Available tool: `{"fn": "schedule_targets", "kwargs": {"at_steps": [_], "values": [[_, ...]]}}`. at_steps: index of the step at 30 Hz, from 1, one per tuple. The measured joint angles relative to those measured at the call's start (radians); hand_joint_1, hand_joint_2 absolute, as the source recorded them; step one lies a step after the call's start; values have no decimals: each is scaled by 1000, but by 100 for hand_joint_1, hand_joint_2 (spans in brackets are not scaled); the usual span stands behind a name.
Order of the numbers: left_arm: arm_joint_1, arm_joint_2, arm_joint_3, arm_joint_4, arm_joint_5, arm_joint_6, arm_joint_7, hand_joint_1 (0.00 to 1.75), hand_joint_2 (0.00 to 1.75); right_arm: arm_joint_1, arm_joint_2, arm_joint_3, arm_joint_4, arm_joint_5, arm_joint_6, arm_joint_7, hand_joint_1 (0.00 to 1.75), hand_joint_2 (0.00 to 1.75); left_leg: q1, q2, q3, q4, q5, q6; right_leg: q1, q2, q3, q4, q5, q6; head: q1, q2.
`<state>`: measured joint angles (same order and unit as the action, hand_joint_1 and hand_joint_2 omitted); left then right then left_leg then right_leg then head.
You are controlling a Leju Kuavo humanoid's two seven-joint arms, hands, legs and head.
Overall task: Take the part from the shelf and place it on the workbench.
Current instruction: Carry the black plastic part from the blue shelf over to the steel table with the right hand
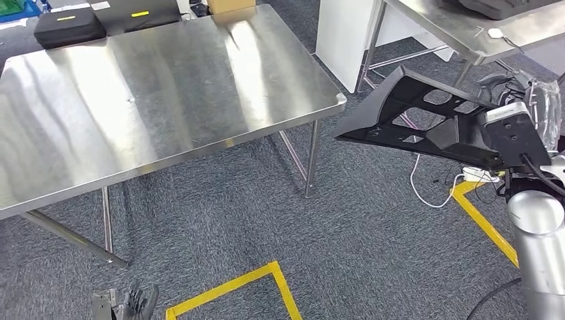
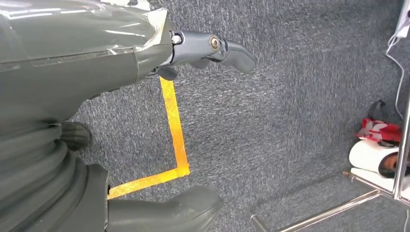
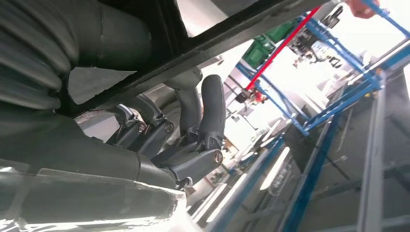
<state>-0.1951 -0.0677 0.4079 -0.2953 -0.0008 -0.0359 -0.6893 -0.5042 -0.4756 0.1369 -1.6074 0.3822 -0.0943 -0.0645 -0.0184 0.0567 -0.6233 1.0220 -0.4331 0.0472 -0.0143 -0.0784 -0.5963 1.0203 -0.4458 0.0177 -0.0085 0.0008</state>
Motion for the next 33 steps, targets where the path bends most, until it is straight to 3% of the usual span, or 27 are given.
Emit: {"fn": "schedule_targets", "kwargs": {"at_steps": [2, 4, 5, 7, 9, 10, 11, 13, 15, 17, 18, 20, 22, 24, 25, 26, 27, 29, 30, 33], "values": [[-1, 1, 0, 0, 0, 2, 0, 0, 175, 1, 1, 0, -1, 1, -1, 0, 175, 175, -3, -20, 2, -7, 3, 7, 2, -16, 4, -2, -2, 7, -1, 0], [-2, 0, 0, 0, 0, 4, 0, 0, 175, 1, 1, -1, -3, 1, -2, 0, 175, 175, 2, -39, 13, -23, 15, 17, 1, 6, -4, 21, -15, 13, 0, 0], [-3, 0, 0, 0, 1, 4, 0, 0, 175, 1, 0, -3, -4, 1, -2, 0, 175, 175, 5, -49, 19, -31, 21, 21, 1, 28, -20, 58, -33, 12, 2, 0], [-4, -1, 0, 0, 1, 4, 0, 0, 175, 3, -3, -6, -4, 1, -2, 0, 175, 175, 8, -70, 20, -35, 25, 26, -4, 65, -80, 184, -85, 8, 4, 0], [-4, -2, 1, 1, 1, 4, 0, 0, 175, 9, -3, -6, -4, 1, -2, 0, 175, 175, 8, -95, 20, -34, 25, 26, -6, 71, -127, 272, -109, 15, 6, 0], [-4, -3, 1, 1, 1, 4, 0, 0, 175, 11, -2, -6, -4, 1, -2, 0, 175, 175, 8, -107, 20, -33, 25, 26, -8, 72, -126, 264, -99, 24, 6, 0], [-4, -4, 1, 1, 1, 4, 0, 0, 175, 11, -2, -6, -4, 1, -2, 0, 175, 175, 9, -120, 20, -30, 24, 24, -11, 76, -105, 216, -74, 35, 6, 0], [-4, -5, 1, 1, 1, 4, 0, 0, 175, 9, -3, -7, -5, 1, -2, 0, 175, 175, 10, -144, 15, -17, 18, 15, -18, 105, -40, 79, -21, 50, 7, 0], [-4, -5, 1, 1, 1, 4, 0, 0, 175, 8, -3, -7, -5, 1, -2, 0, 175, 175, 8, -165, 3, -4, 12, 4, -19, 127, -5, 7, -2, 46, 7, 0], [0, -4, 2, 1, 2, 4, 0, 0, 175, 7, 0, -6, -4, 3, -2, 0, 175, 175, 10, -183, -5, -2, 13, -4, -18, 115, -2, 4, -3, 31, 5, 0], [2, -2, 2, 2, 2, 4, 0, 0, 175, 3, 2, -5, -4, 4, -2, 0, 175, 175, 11, -180, -8, 1, 11, -9, -20, 106, 0, 3, -3, 26, 5, 0], [2, 0, 3, 2, 3, 4, 0, 0, 175, -5, 7, -3, -4, 7, -2, 0, 175, 175, 12, -136, -33, 51, -17, -21, -25, 87, 6, 0, -4, 12, -2, 0], [0, 1, 4, 2, 4, 4, 0, 0, 175, -11, 10, -1, -2, 10, -3, 0, 175, 175, 16, -83, -93, 167, -70, -34, -22, 68, 11, 0, -8, 1, -10, 0], [0, 0, 6, 3, 4, 4, 0, 0, 175, -16, 13, 2, 2, 15, -3, 1, 175, 175, 25, -65, -152, 263, -95, -41, -20, 51, 14, 0, -12, -3, -10, 0], [1, 0, 7, 3, 5, 4, 0, 0, 175, -18, 14, 4, 4, 16, -3, 1, 175, 175, 28, -62, -160, 267, -84, -43, -21, 44, 16, 0, -14, -3, -11, 0], [1, 0, 8, 3, 5, 4, 0, 0, 175, -21, 15, 6, 6, 16, -3, 1, 175, 175, 31, -59, -147, 231, -55, -43, -21, 39, 19, 0, -16, -2, -11, 0], [1, 0, 9, 3, 5, 4, 0, 0, 175, -25, 16, 7, 8, 11, -2, 2, 175, 175, 32, -55, -116, 166, -19, -42, -22, 34, 21, 0, -19, 0, -11, 0], [-1, 1, 12, 3, 5, 3, 0, 0, 175, -38, 17, 6, 11, -17, -1, 4, 175, 175, 30, -47, -56, 46, 26, -37, -18, 26, 24, 0, -25, 8, -10, 0], [-2, 1, 14, 3, 5, 3, 0, 0, 175, -46, 17, 3, 13, -37, 1, 5, 175, 175, 27, -44, -40, 16, 32, -35, -15, 23, 24, 0, -26, 12, -10, 0], [-3, -2, 16, 3, 7, 3, 2, 0, 175, -61, 17, -12, 20, -78, 4, 9, 175, 175, 18, -48, -35, 5, 33, -32, -5, 19, 26, -1, -30, 18, -6, 0]]}}
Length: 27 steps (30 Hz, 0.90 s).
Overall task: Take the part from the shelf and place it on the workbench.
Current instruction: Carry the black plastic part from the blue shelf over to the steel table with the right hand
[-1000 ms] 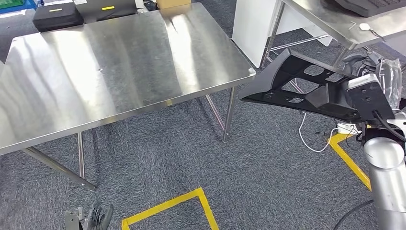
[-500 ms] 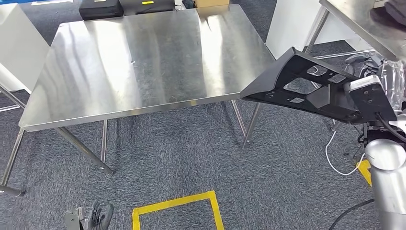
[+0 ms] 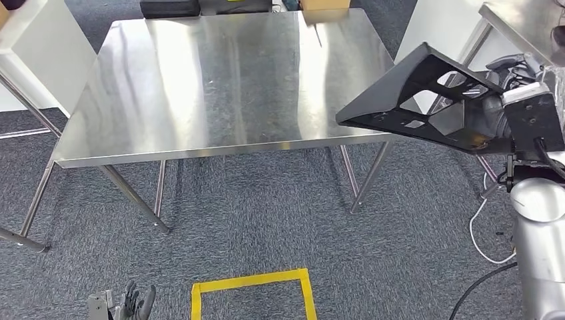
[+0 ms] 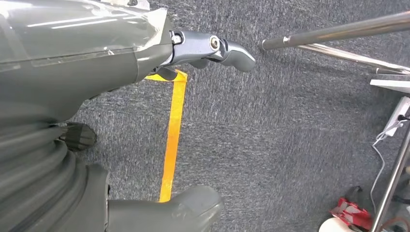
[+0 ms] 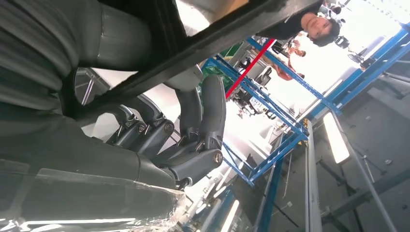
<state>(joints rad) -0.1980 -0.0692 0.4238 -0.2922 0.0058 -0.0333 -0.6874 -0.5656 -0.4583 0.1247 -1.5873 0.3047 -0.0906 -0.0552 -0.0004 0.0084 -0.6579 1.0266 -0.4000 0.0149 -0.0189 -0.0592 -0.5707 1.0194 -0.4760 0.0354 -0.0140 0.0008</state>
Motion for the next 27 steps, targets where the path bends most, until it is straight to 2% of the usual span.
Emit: {"fn": "schedule_targets", "kwargs": {"at_steps": [4, 11, 27], "values": [[-1, -1, 9, 0, 17, -6, 13, 0, 175, -41, 6, -5, 22, -6, 5, 6, 175, 175, -11, -2, -1, -1, -1, 9, -6, -1, 4, -8, 3, 7, 1, 0], [-6, -2, 27, 0, 24, -1, 29, 0, 175, -216, 39, 32, 117, 13, 9, 28, 175, 175, -13, -4, -1, -1, 1, 21, -9, -3, 8, -17, 8, 15, 2, 0], [-6, -3, 31, 0, 20, 2, 31, 0, 175, -241, 58, 57, 159, 12, 7, 30, 175, 175, -11, -6, 0, -1, 2, 22, -6, -4, 9, -17, 10, 18, 1, 0]]}}
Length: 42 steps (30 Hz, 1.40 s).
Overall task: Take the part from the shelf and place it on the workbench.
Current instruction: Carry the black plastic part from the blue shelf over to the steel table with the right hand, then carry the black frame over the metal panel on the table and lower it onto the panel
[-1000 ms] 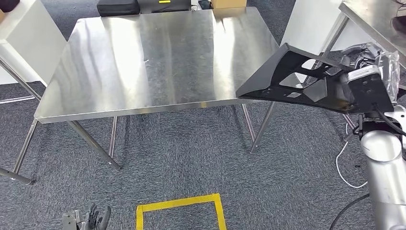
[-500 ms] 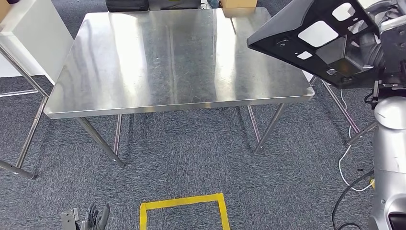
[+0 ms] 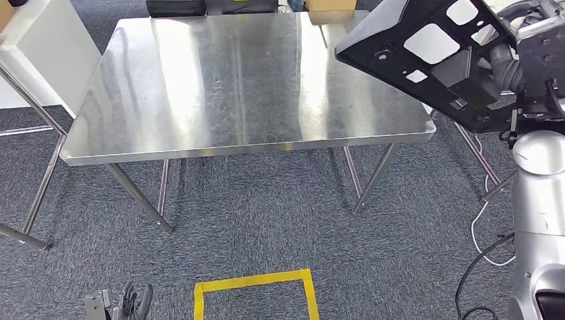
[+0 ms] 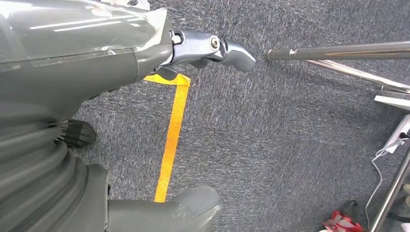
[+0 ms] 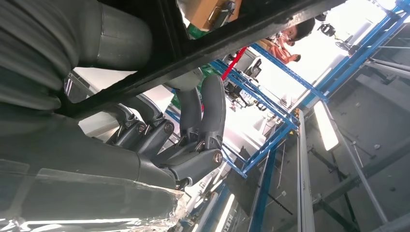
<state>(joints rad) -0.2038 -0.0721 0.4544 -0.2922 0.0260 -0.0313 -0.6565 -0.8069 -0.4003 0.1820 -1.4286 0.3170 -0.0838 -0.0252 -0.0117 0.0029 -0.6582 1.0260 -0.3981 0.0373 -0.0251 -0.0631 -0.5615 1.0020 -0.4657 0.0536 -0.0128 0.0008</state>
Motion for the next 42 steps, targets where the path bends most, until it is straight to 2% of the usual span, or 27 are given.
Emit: {"fn": "schedule_targets", "kwargs": {"at_steps": [11, 17, 19, 20, 21, 23, 24, 25, 26, 27, 28, 29, 30, 31, 32, 34, 36, 37, 38, 39, 40, 41, 42], "values": [[0, 1, -15, 0, -64, 21, -5, 0, 175, 35, -19, -2, -9, -3, -18, -8, 175, 175, -3, 0, 0, 2, -2, 2, -2, 0, 0, -2, 1, 2, 0, 0], [0, 7, -25, 0, -75, 23, -4, 0, 175, 43, -22, -2, -21, -3, -18, -8, 175, 175, -11, 0, -1, 3, -10, 15, -8, 0, 3, -6, 1, 14, -1, 0], [0, 11, -26, 0, -76, 18, -3, 0, 175, 43, -21, -2, -23, -3, -18, -8, 175, 175, -8, -2, 9, -8, -10, 26, -10, 3, 6, -6, -3, 21, 0, 0], [0, 12, -26, 0, -76, 16, -3, 0, 175, 41, -20, -2, -23, -3, -18, -8, 175, 175, -5, -4, 17, -15, -8, 32, -11, 13, -1, 10, -10, 21, 1, 0], [-1, 13, -26, 0, -76, 14, -3, 0, 175, 39, -20, -2, -23, -2, -18, -9, 175, 175, -2, -5, 25, -22, -7, 37, -12, 26, -19, 47, -25, 18, 2, 0], [-3, 12, -26, 0, -75, 12, -3, 0, 175, 34, -21, -2, -21, -2, -17, -9, 175, 175, 0, -9, 32, -26, -8, 45, -11, 49, -92, 175, -70, 8, 5, 0], [-3, 12, -26, 0, -75, 12, -3, 0, 175, 33, -22, -2, -20, -2, -17, -9, 175, 175, -1, -13, 33, -25, -11, 46, -9, 54, -133, 239, -87, 7, 6, 0], [-3, 11, -26, 0, -74, 13, -3, 0, 175, 34, -22, -1, -18, -2, -17, -9, 175, 175, -2, -17, 36, -25, -13, 46, -8, 57, -162, 275, -90, 9, 6, 0], [-2, 10, -26, 0, -73, 13, -3, 0, 175, 34, -22, -1, -16, -2, -17, -9, 175, 175, -3, -23, 39, -24, -17, 44, -6, 58, -171, 273, -76, 15, 6, 0], [-2, 9, -26, 0, -72, 14, -3, 0, 175, 33, -22, -1, -15, -2, -17, -9, 175, 175, -3, -28, 43, -22, -22, 41, -6, 59, -161, 235, -49, 23, 6, 0], [-2, 9, -26, 0, -71, 14, -3, 0, 175, 31, -22, -1, -14, -2, -17, -9, 175, 175, -2, -33, 48, -19, -28, 37, -8, 59, -134, 165, -13, 30, 6, 0], [-2, 9, -26, 0, -69, 15, -3, 0, 175, 28, -22, 0, -12, -2, -17, -9, 175, 175, -4, -38, 51, -14, -36, 31, -7, 59, -104, 100, 17, 33, 7, 0], [-1, 9, -26, 0, -68, 15, -3, 0, 175, 24, -21, 1, -10, -1, -17, -9, 175, 175, -5, -41, 52, -10, -42, 25, -5, 60, -82, 52, 36, 29, 8, 0], [0, 9, -26, 1, -67, 15, -3, 0, 175, 21, -21, 2, -8, -1, -16, -9, 175, 175, -7, -43, 52, -6, -48, 19, -3, 60, -67, 22, 44, 21, 7, 0], [1, 10, -25, 1, -67, 15, -3, 0, 175, 18, -19, 4, -6, -1, -16, -8, 175, 175, -8, -44, 51, -5, -51, 14, 0, 61, -64, 19, 41, 9, 7, 0], [3, 12, -25, 1, -66, 15, -3, 0, 175, 15, -17, 9, -3, 0, -16, -8, 175, 175, -5, -42, 53, -2, -59, 5, -2, 61, -58, 16, 36, -11, 6, 0], [4, 14, -25, 0, -66, 15, -4, 0, 175, 9, -15, 13, -2, 0, -16, -9, 175, 175, -1, -30, 38, 43, -80, -10, -7, 60, -41, 14, 26, -31, 1, 0], [4, 15, -25, 0, -66, 15, -5, 0, 175, 6, -13, 14, -2, 0, -16, -9, 175, 175, 3, -23, 10, 96, -98, -17, -7, 59, -32, 14, 19, -39, -2, 0], [6, 15, -24, 0, -66, 15, -5, 0, 175, 5, -12, 16, -1, 0, -16, -9, 175, 175, 7, -16, -30, 163, -118, -24, -6, 59, -23, 13, 12, -45, -5, 0], [8, 16, -24, 1, -66, 15, -5, 0, 175, 5, -11, 18, 0, 0, -16, -9, 175, 175, 11, -12, -76, 230, -133, -29, -5, 59, -15, 13, 4, -48, -4, 0], [11, 15, -24, 1, -66, 15, -5, 0, 175, 6, -9, 20, 2, 0, -16, -9, 175, 175, 15, -9, -114, 274, -134, -32, -5, 59, -6, 13, -4, -49, -5, 0], [13, 15, -24, 2, -66, 15, -5, 0, 175, 6, -8, 21, 3, 0, -16, -9, 175, 175, 17, -8, -135, 283, -115, -33, -5, 59, 4, 13, -12, -49, -5, 0], [14, 15, -24, 2, -66, 15, -5, 0, 175, 6, -7, 22, 4, 0, -16, -9, 175, 175, 18, -7, -135, 249, -75, -32, -5, 60, 16, 13, -22, -47, -5, 0]]}}
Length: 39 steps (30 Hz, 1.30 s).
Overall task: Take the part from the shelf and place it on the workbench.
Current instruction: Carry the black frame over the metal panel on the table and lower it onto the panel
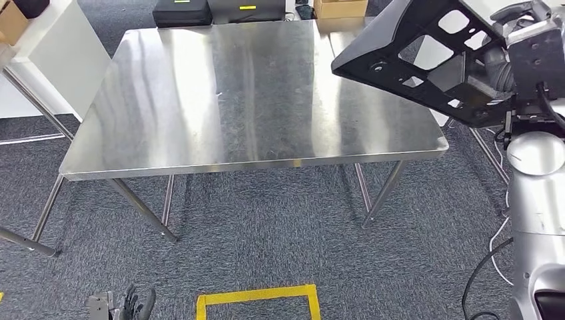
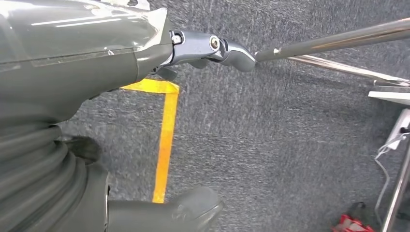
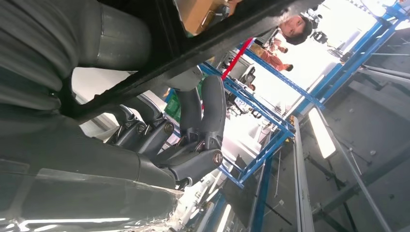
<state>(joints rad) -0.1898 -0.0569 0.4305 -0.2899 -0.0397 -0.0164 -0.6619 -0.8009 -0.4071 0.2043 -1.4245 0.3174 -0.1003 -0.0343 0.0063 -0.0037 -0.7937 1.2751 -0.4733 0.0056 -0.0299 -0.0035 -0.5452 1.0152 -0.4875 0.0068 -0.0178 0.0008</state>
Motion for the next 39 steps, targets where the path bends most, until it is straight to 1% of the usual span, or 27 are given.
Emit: {"fn": "schedule_targets", "kwargs": {"at_steps": [2, 3, 4, 5, 8, 10, 12, 13, 14, 15, 16, 18, 19, 20, 21, 22, 24, 26, 28, 29, 30, 31, 33, 34, 35, 37, 39], "values": [[0, 1, 0, 0, 0, 0, 0, 0, 175, -1, 2, 1, 1, 0, 0, 0, 175, 175, -1, 2, 45, -136, 95, 10, 0, 0, 25, -2, -21, 6, 0, 0], [0, 2, 1, 1, 0, 0, 0, 0, 175, -3, 3, 1, 1, 0, 0, 0, 175, 175, -4, 2, 71, -198, 119, 16, 3, 0, 35, -4, -31, 11, 1, 0], [0, 3, 1, 1, 0, 0, 0, 0, 175, -4, 3, 1, 2, 0, 0, 0, 175, 175, -8, 4, 90, -235, 124, 24, 6, 0, 42, -10, -38, 16, 1, 0], [-1, 3, 1, 1, 0, 0, 0, 0, 175, -5, 3, 0, 3, 0, 0, 0, 175, 175, -13, 4, 101, -254, 116, 31, 9, -1, 49, -14, -40, 24, 0, 0], [-2, 2, 1, 1, 0, -1, -1, 0, 175, -1, 0, -1, 4, -1, 0, 0, 175, 175, -16, 1, 131, -278, 97, 54, 13, -1, 64, -7, -41, 39, 0, 0], [-4, 2, 1, 0, -1, -2, 0, 0, 175, -1, -3, -2, 4, -2, -1, -1, 175, 175, -16, -4, 156, -286, 88, 67, 11, 0, 20, 71, -52, 38, 2, 0], [-5, 2, 1, 0, -2, -1, 2, 0, 175, 2, -6, -2, 7, -2, -1, -1, 175, 175, -18, -8, 172, -286, 73, 75, 9, 2, -67, 192, -82, 33, 5, 0], [-5, 2, 2, 1, -2, -1, 3, 0, 175, 5, -7, -2, 9, -2, -1, -1, 175, 175, -18, -11, 181, -286, 64, 76, 9, 3, -109, 231, -100, 32, 5, 0], [-4, 2, 2, 1, -2, 0, 4, 0, 175, 8, -7, -2, 12, -2, -1, -1, 175, 175, -19, -14, 192, -286, 53, 76, 9, 3, -138, 245, -112, 34, 5, 0], [-4, 1, 2, 1, -2, 2, 5, 0, 175, 10, -7, -2, 15, -2, -1, -1, 175, 175, -20, -17, 206, -286, 42, 75, 9, 3, -151, 224, -105, 40, 5, 0], [-4, 1, 2, 1, -2, 3, 6, 0, 175, 10, -6, -1, 17, -2, -1, -2, 175, 175, -20, -20, 223, -286, 30, 72, 7, 3, -149, 174, -76, 51, 5, 0], [-3, 1, 2, 2, -2, 5, 7, 0, 175, 9, -4, 0, 29, 2, -1, -4, 175, 175, -21, -23, 250, -284, 4, 65, 6, 1, -129, 45, 30, 75, 6, 0], [-3, 1, 3, 2, -1, 6, 7, 0, 175, 6, -1, 2, 37, 6, -1, -5, 175, 175, -23, -24, 260, -283, -8, 60, 9, -1, -115, 4, 71, 72, 7, 0], [-4, 1, 4, 3, -1, 6, 8, 0, 175, 2, 2, 4, 46, 11, -2, -7, 175, 175, -24, -24, 267, -280, -18, 54, 12, -3, -106, -17, 94, 61, 8, 0], [-5, 1, 5, 3, 0, 6, 8, 0, 175, -3, 6, 6, 54, 19, -4, -9, 175, 175, -25, -23, 276, -276, -25, 49, 14, -3, -99, -21, 96, 44, 8, 0], [-6, 3, 6, 3, 0, 6, 8, 0, 175, -10, 9, 8, 61, 30, -7, -10, 175, 175, -25, -22, 278, -272, -29, 44, 13, -2, -88, -21, 93, 28, 9, 0], [-8, 6, 8, 3, 0, 6, 9, 0, 175, -28, 16, 11, 78, 57, -17, -12, 175, 175, -21, -16, 261, -230, -38, 34, 8, 1, -72, -23, 84, 7, 7, 0], [-10, 8, 9, 4, 0, 3, 10, 0, 175, -52, 25, 15, 106, 85, -28, -11, 175, 175, -14, -10, 197, -128, -64, 20, 7, 3, -56, -23, 74, -7, 5, 0], [-10, 8, 10, 4, 0, -12, 8, 0, 175, -63, 35, 17, 141, 101, -41, -15, 175, 175, -6, -8, 110, -21, -105, 7, 7, 3, -41, -22, 62, -10, 3, 0], [-9, 8, 10, 5, 2, -22, 7, 0, 175, -61, 39, 17, 156, 105, -48, -18, 175, 175, -2, -6, 80, -1, -113, 3, 7, 3, -32, -22, 55, -9, 2, 0], [-8, 8, 12, 5, 5, -30, 5, 0, 175, -56, 41, 16, 169, 106, -53, -21, 175, 175, 1, -4, 65, -13, -101, 1, 6, 3, -21, -22, 47, -7, 3, 0], [-7, 8, 14, 5, 7, -35, 4, 0, 175, -51, 43, 16, 178, 107, -57, -24, 175, 175, 4, -2, 68, -59, -66, 0, 5, 3, -10, -22, 39, -4, 2, 0], [-6, 9, 19, 6, 9, -40, 3, 0, 175, -45, 47, 14, 191, 109, -61, -29, 175, 175, 4, 2, 102, -192, 35, 4, 3, 3, 9, -22, 23, 5, 2, 0], [-6, 9, 20, 6, 9, -42, 2, 0, 175, -46, 49, 13, 196, 110, -63, -32, 175, 175, 3, 3, 116, -239, 64, 8, 4, 4, 14, -23, 17, 11, 2, 0], [-6, 9, 21, 6, 9, -44, 2, 0, 175, -46, 51, 12, 201, 111, -64, -33, 175, 175, 0, 3, 126, -264, 79, 14, 5, 5, 17, -24, 11, 18, 2, 0], [-6, 9, 21, 6, 12, -49, -1, 0, 175, -46, 53, 8, 208, 114, -67, -34, 175, 175, -7, 1, 134, -267, 79, 28, 9, 6, 18, -27, 3, 32, 2, 0], [-6, 9, 24, 6, 21, -58, -10, 0, 175, -44, 54, 0, 211, 121, -67, -33, 175, 175, -10, 0, 145, -274, 93, 42, 11, 4, 15, -13, -7, 42, 3, 0]]}}
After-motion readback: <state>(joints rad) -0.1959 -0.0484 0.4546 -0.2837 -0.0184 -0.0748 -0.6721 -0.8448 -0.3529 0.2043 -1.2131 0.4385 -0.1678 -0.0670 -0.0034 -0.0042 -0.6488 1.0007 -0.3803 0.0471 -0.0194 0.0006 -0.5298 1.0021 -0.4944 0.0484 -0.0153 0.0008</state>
